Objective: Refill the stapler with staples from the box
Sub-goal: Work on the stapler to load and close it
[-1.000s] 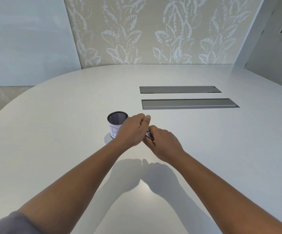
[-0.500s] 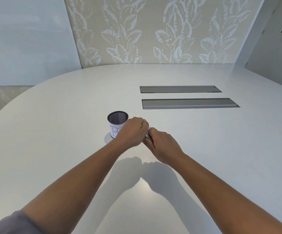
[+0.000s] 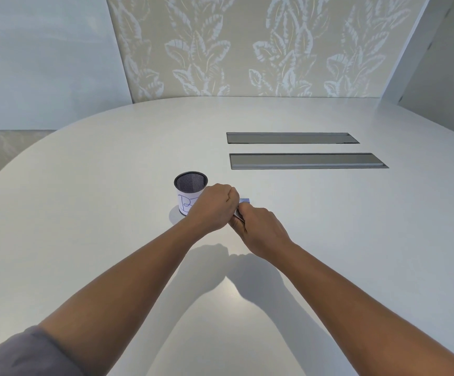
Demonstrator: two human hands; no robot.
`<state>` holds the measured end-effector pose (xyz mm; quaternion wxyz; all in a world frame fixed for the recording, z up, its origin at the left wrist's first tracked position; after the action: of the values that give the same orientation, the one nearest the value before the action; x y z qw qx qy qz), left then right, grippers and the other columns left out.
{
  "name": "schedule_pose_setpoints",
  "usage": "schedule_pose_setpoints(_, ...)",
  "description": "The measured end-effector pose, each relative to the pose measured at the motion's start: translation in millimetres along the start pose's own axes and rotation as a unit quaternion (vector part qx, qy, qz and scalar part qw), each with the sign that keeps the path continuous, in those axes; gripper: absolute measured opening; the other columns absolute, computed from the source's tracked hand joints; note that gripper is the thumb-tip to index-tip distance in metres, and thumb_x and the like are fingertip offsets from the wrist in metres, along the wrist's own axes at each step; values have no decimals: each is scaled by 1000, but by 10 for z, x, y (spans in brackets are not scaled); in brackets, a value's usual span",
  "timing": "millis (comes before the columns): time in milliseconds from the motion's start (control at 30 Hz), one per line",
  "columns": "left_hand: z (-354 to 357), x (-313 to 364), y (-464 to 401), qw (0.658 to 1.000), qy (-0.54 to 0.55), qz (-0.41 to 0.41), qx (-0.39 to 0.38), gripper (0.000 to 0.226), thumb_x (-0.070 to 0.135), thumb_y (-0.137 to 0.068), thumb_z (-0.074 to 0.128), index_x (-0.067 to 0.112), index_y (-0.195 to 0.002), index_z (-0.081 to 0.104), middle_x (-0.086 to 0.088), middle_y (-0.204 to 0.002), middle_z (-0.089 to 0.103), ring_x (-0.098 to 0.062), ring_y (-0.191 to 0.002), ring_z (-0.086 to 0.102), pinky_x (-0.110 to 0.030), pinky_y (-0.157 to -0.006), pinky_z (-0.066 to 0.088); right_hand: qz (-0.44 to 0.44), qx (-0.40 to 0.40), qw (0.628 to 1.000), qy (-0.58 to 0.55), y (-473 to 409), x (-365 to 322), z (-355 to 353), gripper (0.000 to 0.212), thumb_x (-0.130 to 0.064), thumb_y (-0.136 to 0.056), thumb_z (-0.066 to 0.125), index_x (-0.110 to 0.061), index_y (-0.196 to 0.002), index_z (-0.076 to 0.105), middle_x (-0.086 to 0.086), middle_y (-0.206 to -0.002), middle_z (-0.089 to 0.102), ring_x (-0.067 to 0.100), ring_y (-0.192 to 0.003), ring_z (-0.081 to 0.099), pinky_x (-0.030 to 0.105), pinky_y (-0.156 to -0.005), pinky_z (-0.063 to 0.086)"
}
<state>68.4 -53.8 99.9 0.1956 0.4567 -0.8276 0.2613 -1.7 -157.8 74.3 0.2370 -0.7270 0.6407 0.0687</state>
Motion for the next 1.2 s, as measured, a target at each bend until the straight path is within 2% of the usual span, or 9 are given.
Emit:
schedule_pose_setpoints(233, 46, -139, 13, 981, 180, -68, -27, 51, 47, -100, 37, 20, -58, 45, 11, -53, 46, -8, -50, 37, -28, -53, 31, 25, 11, 996, -84, 1, 115, 33, 51, -67, -98, 41, -17, -95, 48, -2, -69, 58, 28, -64, 55, 43, -58, 46)
schedule_pose_setpoints(400, 60, -189, 52, 897, 417, -114, -88, 51, 49, -104, 36, 16, -85, 71, -7, -78, 62, -17, -57, 45, -27, -53, 38, 45, 31, 983, -175, -19, 227, 10, 48, -79, -88, 48, -33, -102, 43, -10, -69, 59, 7, -56, 52, 26, -52, 39)
schedule_pose_setpoints(500, 82, -202, 80, 833, 532, -104, -111, 37, 39, -98, 53, 10, -111, 72, -7, -98, 63, -18, -70, 53, -25, -59, 43, 67, 48, 958, -274, -43, 264, 11, 37, -72, -88, 58, -37, -93, 47, -18, -64, 54, 4, -54, 45, 16, -50, 36)
schedule_pose_setpoints(567, 80, -217, 110, 820, 552, -92, -119, 37, 33, -91, 65, 9, -119, 69, -6, -103, 65, -16, -77, 60, -25, -65, 46, 74, 47, 935, -345, -59, 275, 7, 38, -69, -87, 63, -32, -90, 53, -21, -65, 48, 3, -57, 40, 16, -51, 36)
schedule_pose_setpoints(667, 57, -252, 149, 844, 520, -61, -119, 38, 16, -83, 78, 17, -120, 70, 2, -109, 67, -17, -84, 58, -26, -74, 47, 64, 24, 918, -390, -70, 292, -28, 38, -66, -86, 67, -29, -95, 63, -22, -69, 52, 3, -61, 43, 15, -55, 37)
schedule_pose_setpoints(767, 3, -301, 163, 877, 466, -34, -113, 46, 2, -79, 83, 18, -119, 69, 6, -107, 69, -16, -82, 60, -27, -79, 54, 58, -1, 930, -362, -96, 352, -66, 16, -40, -90, 75, -32, -103, 68, -17, -88, 67, 6, -72, 58, 21, -66, 49)
schedule_pose_setpoints(900, -38, -388, 197, 945, 311, -15, -100, 44, 8, -76, 88, 21, -112, 68, 25, -90, 70, -3, -72, 60, -18, -70, 54, 56, -4, 954, -295, -84, 446, -92, 28, -15, -90, 74, -35, -107, 63, -18, -113, 64, -6, -88, 62, 14, -76, 47)
schedule_pose_setpoints(1033, 22, -491, 251, 972, 227, -8, -65, 47, 15, -75, 88, 31, -114, 68, 27, -92, 66, 2, -85, 63, -13, -78, 53, 62, -6, 968, -245, -70, 530, 4, 31, -12, -90, 74, -32, -113, 65, -16, -112, 61, -6, -93, 60, 7, -77, 42)
schedule_pose_setpoints(1200, 156, -592, 240, 981, 176, 5, -82, 50, 18, -76, 88, 34, -119, 69, 20, -110, 68, 1, -104, 64, -13, -91, 51, 82, -16, 972, -221, -29, 622, 143, 35, -13, -90, 76, -23, -123, 68, -10, -115, 64, -1, -99, 62, 13, -85, 45)
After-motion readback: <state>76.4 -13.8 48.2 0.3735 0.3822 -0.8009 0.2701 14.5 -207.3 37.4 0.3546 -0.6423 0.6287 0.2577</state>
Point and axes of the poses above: each hand's wrist, its own y-axis away from the middle knuckle, its own z-axis out of the palm, x = y × z, the point moved 5 cm from there along -y, towards the middle knuckle
